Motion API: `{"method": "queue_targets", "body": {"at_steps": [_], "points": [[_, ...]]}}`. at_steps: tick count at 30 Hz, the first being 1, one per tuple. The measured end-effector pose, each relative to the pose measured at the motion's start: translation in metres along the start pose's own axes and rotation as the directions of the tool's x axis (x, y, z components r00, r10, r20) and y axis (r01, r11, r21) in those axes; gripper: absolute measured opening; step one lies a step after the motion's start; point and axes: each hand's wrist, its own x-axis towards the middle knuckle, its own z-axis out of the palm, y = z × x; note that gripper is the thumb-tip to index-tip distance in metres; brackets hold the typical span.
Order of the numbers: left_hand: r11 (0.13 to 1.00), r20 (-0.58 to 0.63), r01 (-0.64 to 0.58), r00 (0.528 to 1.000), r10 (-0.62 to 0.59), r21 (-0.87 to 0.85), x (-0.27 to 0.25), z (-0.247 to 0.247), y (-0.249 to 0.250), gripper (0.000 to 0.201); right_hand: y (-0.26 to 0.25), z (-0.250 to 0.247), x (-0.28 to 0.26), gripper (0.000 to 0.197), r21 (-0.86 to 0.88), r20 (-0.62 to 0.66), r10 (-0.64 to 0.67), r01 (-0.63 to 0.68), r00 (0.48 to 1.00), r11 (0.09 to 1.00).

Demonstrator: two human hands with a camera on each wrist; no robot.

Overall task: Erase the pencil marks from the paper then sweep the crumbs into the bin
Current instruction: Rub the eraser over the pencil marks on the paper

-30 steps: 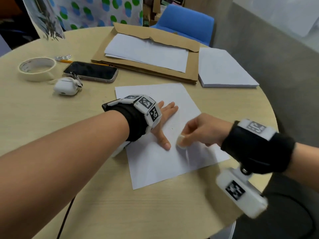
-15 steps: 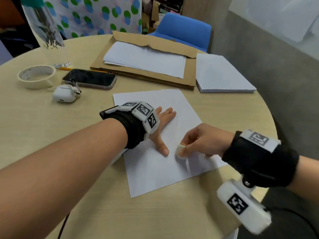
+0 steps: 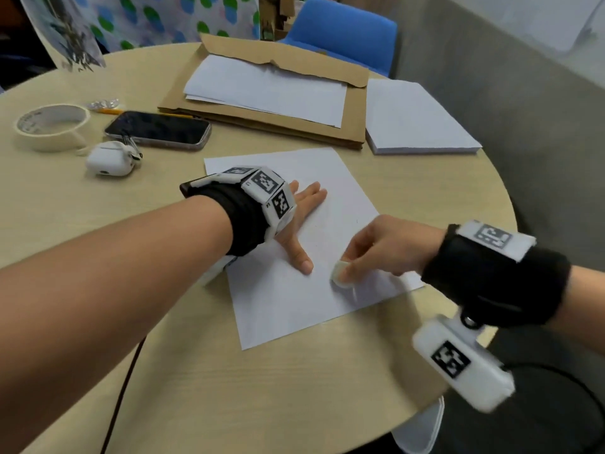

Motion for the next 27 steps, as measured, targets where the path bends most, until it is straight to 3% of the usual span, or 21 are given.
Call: {"method": "queue_targets", "body": {"at_steps": [6, 8, 12, 14, 17, 21, 23, 27], "points": [[1.0, -0.011, 0.005, 1.0, -0.004, 0.012, -0.003, 0.0, 0.003, 0.133, -0.024, -0.014, 0.032, 0.022, 0.175, -0.244, 0.022, 0.022, 0.969, 0.984], [1.0, -0.003, 0.01, 1.0, -0.01, 0.008, -0.003, 0.0, 0.002, 0.134, -0.015, -0.01, 0.028, 0.015, 0.145, -0.221, -0.013, 0.046, 0.975, 0.988], [1.0, 0.001, 0.007, 1.0, -0.006, -0.009, -0.001, 0.001, 0.001, 0.136, 0.005, 0.0, 0.002, 0.012, 0.037, 0.019, -0.004, 0.003, 1.0, 0.999], [1.0, 0.003, 0.003, 1.0, -0.003, 0.002, -0.002, 0.001, 0.002, 0.135, 0.001, -0.003, 0.002, 0.011, 0.052, 0.024, 0.008, -0.009, 1.0, 0.999], [1.0, -0.011, -0.006, 1.0, 0.006, 0.006, -0.004, 0.0, 0.001, 0.133, -0.017, -0.015, 0.026, 0.019, 0.129, -0.144, 0.051, -0.032, 0.988, 0.991], [0.999, -0.039, -0.027, 0.999, 0.026, -0.032, -0.006, 0.001, 0.003, 0.131, -0.027, -0.031, 0.057, 0.022, 0.236, -0.348, 0.105, -0.021, 0.932, 0.972], [1.0, -0.024, -0.014, 1.0, 0.013, -0.019, -0.005, 0.001, 0.002, 0.132, -0.024, -0.023, 0.054, 0.024, 0.21, -0.321, 0.086, -0.018, 0.943, 0.977], [1.0, 0.018, 0.011, 1.0, -0.011, 0.02, -0.002, 0.001, 0.002, 0.135, -0.019, -0.001, 0.032, 0.014, 0.126, -0.115, 0.014, 0.001, 0.993, 0.992]]}}
